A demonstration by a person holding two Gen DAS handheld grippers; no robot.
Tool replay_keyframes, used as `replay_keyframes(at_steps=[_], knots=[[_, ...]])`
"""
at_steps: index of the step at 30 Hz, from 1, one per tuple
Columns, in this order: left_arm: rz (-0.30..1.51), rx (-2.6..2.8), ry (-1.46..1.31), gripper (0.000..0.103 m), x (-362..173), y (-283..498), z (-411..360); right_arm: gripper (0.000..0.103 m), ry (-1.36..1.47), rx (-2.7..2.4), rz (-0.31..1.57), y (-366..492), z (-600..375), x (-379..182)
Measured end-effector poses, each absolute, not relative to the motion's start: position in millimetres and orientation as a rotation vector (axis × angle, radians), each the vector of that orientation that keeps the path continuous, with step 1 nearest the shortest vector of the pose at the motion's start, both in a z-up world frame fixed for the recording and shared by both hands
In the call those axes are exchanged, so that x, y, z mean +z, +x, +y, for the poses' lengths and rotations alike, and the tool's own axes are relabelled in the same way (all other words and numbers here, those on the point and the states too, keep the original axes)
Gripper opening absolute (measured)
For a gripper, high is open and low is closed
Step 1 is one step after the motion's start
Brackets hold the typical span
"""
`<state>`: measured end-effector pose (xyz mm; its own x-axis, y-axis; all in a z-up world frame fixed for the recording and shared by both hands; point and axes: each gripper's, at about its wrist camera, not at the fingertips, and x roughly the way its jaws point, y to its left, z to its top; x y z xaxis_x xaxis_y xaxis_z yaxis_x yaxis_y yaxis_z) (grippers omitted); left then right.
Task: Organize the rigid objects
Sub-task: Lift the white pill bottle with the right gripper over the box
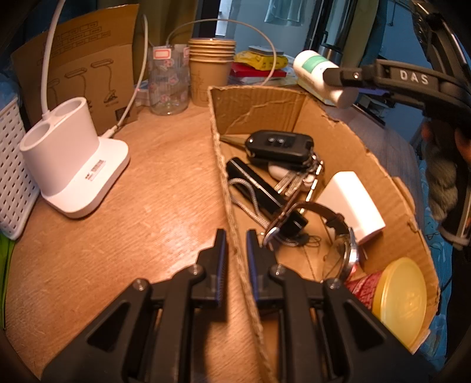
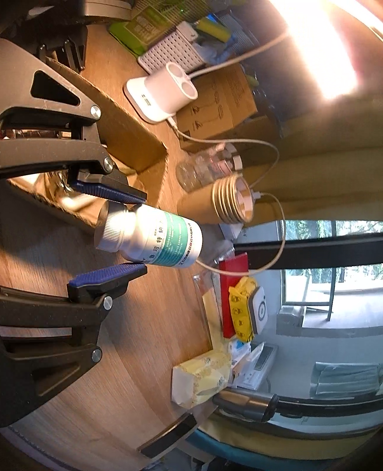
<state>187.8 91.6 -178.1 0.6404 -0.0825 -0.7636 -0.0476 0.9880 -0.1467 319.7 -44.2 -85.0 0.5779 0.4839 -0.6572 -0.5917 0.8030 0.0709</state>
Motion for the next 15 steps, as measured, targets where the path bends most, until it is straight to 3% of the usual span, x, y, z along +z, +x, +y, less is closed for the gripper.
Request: replay_keyframes(at_steps=[15], knots=[[0.876, -0.020, -0.158, 0.015, -178.1, 187.8, 91.5, 0.044, -0.213, 0.670, 0.751, 297.4, -26.0, -103.0]])
